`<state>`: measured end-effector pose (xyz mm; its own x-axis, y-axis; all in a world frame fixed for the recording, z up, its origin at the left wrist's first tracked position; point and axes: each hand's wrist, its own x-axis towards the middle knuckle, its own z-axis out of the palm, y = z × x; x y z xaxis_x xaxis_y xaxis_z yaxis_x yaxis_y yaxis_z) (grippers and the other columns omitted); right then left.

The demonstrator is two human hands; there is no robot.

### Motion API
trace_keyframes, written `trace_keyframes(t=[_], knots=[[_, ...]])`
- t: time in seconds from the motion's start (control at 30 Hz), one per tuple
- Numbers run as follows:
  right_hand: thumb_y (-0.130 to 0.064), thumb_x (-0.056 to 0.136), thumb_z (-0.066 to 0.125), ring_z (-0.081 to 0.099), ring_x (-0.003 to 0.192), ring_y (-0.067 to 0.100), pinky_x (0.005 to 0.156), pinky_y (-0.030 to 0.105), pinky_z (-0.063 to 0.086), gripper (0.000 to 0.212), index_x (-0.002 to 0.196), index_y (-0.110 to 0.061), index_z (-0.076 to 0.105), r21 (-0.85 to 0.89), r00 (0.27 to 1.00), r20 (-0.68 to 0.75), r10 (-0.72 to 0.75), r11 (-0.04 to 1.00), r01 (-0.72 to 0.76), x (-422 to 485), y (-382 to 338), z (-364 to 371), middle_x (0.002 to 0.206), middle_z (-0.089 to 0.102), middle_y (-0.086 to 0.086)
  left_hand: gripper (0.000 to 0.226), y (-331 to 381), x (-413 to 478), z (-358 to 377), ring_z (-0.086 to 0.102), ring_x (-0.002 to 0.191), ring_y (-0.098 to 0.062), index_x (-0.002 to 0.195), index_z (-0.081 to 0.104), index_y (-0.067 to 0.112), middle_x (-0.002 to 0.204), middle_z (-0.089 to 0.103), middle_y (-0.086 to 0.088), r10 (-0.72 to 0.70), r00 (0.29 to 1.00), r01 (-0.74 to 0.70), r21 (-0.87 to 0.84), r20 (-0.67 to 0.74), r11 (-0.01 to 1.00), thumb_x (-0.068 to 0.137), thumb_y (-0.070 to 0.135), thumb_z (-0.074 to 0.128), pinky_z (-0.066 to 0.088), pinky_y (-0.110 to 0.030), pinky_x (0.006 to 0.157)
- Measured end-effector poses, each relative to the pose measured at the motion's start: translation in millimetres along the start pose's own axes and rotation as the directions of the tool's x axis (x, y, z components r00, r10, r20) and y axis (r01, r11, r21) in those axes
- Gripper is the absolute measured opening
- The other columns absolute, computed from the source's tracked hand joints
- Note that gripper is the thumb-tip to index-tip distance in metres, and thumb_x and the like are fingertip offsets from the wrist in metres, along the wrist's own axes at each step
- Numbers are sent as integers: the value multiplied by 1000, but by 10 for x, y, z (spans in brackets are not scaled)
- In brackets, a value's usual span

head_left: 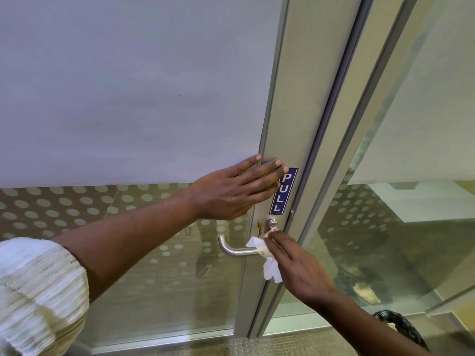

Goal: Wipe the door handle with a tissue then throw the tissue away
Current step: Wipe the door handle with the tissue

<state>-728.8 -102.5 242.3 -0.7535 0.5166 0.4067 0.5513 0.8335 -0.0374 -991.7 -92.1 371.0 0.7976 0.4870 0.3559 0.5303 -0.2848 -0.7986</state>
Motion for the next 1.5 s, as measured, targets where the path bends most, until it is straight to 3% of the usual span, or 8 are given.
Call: trace_keyframes(t=[0.07, 0.17, 0.37, 0.63, 0.83, 1.07, 1.27, 1.5], knots=[[-7, 88, 63, 64, 109, 31, 67, 34, 59, 53, 140, -11, 54, 97, 989, -24, 145, 985, -142, -22, -31, -28, 140, 52, 16, 60, 1, 0, 4, 16, 159, -38, 161, 31, 4, 171, 18, -22, -3, 1000, 3, -6, 0, 1000, 108, 31, 39, 7, -52, 131], [-5, 90, 61, 66, 97, 24, 68, 32, 56, 41, 130, -15, 64, 234, 953, -50, 300, 931, -280, 38, -103, -44, 126, 59, 8, 60, 2, 0, 12, 14, 159, -38, 161, 30, 4, 171, 17, -22, 0, 1000, 0, -18, 5, 1000, 108, 31, 37, 6, -53, 131], [-23, 90, 69, 65, 76, 9, 59, 18, 40, 5, 87, -25, 66, 536, 665, -15, 747, 567, -625, 392, -147, -79, 84, 69, -9, 60, 4, -1, 7, 13, 160, -38, 161, 30, 5, 172, 16, -21, -4, 1000, 5, -29, 13, 1000, 108, 30, 38, 4, -52, 131], [-27, 92, 54, 62, 77, 24, 58, 27, 47, 19, 92, -11, 64, 208, 836, -256, 484, 873, -442, 523, -200, -59, 95, 60, 7, 60, -6, -2, 15, 13, 160, -38, 161, 30, 5, 171, 16, -22, 2, 1000, -2, -33, -2, 999, 109, 32, 38, 2, -52, 131], [-21, 86, 74, 61, 89, 27, 62, 38, 56, 18, 98, -10, 68, -10, 939, -88, 332, 942, -334, 528, -123, -53, 102, 62, 10, 59, 11, -2, 33, 12, 160, -38, 161, 29, 5, 171, 16, -22, -2, 1000, 2, -33, -8, 999, 109, 30, 38, 1, -52, 131], [-31, 98, 46, 60, 90, 18, 66, 33, 55, 18, 110, -23, 55, 162, 901, -150, 407, 909, -384, 375, 56, -48, 112, 57, 0, 60, 2, -9, 49, 10, 160, -39, 162, 27, 4, 172, 15, -23, -3, 1000, 2, -21, -14, 1000, 109, 30, 38, 0, -52, 131], [-9, 99, 55, 54, 94, -8, 75, -1, 35, 18, 105, -24, 60, 464, 806, -183, 563, 772, -434, 323, -60, 124, 107, 50, -16, 60, 6, -15, 28, 12, 160, -39, 162, 29, 5, 172, 15, -22, -16, 1000, 16, -10, -16, 1000, 108, 29, 39, 3, -52, 131], [1, 91, 53, 53, 112, -5, 93, 7, 41, 46, 129, -24, 59, 552, 828, -134, 544, 735, -393, 84, -157, 245, 128, 51, -9, 60, 5, 7, -33, 20, 158, -37, 160, 36, 6, 170, 22, -19, -15, 1000, 16, 12, -24, 1000, 106, 30, 46, 13, -52, 129]])
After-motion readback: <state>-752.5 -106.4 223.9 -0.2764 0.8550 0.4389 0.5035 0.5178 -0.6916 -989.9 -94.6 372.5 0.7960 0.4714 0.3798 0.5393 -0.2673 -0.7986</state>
